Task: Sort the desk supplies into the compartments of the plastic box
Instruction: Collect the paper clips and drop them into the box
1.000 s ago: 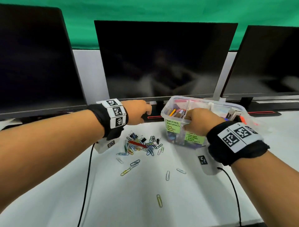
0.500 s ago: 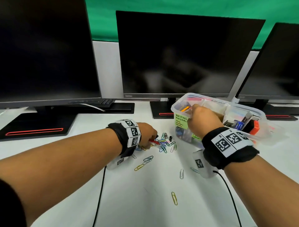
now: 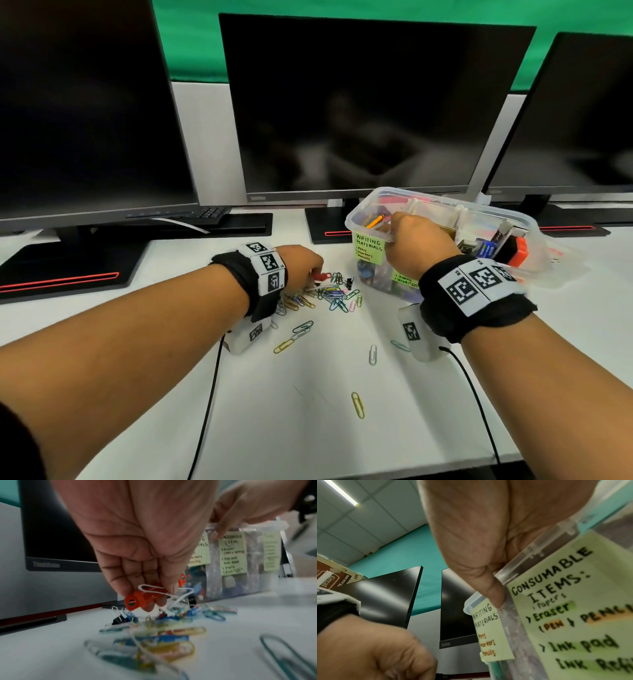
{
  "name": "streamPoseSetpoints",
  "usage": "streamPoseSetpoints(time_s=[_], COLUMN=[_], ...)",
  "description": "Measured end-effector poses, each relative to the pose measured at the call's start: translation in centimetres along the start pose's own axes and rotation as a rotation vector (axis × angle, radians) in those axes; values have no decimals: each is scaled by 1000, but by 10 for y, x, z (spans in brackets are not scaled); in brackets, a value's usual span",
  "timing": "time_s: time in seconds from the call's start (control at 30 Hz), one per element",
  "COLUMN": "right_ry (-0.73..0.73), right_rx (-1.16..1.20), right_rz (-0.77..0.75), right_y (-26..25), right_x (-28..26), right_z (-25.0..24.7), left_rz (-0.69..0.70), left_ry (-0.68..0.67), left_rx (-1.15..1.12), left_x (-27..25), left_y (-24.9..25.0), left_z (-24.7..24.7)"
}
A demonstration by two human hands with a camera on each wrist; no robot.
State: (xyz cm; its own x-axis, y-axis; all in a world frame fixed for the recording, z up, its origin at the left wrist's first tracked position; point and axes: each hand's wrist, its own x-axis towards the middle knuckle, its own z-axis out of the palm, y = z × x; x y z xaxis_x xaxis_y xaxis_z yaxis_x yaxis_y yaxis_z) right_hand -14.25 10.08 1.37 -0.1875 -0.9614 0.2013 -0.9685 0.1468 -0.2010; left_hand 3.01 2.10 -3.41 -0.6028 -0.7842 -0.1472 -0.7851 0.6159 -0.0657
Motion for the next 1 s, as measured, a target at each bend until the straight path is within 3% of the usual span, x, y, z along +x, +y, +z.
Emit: streamPoseSetpoints(time_s=[0.3,0.4,0.5,0.7,1.0], right_ry=[-50,-68,-59,-149,-97], right_rx=[17,8,5,-41,28], right_rz=[-45,-62,-88,-190,-251], right_y=[4,4,6,40,60], right_x=[-3,-4,-5,-15,-20], right_z=[-4,-5,-7,-24,-19], left_rz=[-86,-2,75,153,208], left_ry=[216,302,331,266,211], left_rx=[-447,-498,-429,-173,-71], left_x=[-4,5,26,70,115], left_y=[-16,-6,17,62,104], left_z=[-57,-85,-110,-136,-137])
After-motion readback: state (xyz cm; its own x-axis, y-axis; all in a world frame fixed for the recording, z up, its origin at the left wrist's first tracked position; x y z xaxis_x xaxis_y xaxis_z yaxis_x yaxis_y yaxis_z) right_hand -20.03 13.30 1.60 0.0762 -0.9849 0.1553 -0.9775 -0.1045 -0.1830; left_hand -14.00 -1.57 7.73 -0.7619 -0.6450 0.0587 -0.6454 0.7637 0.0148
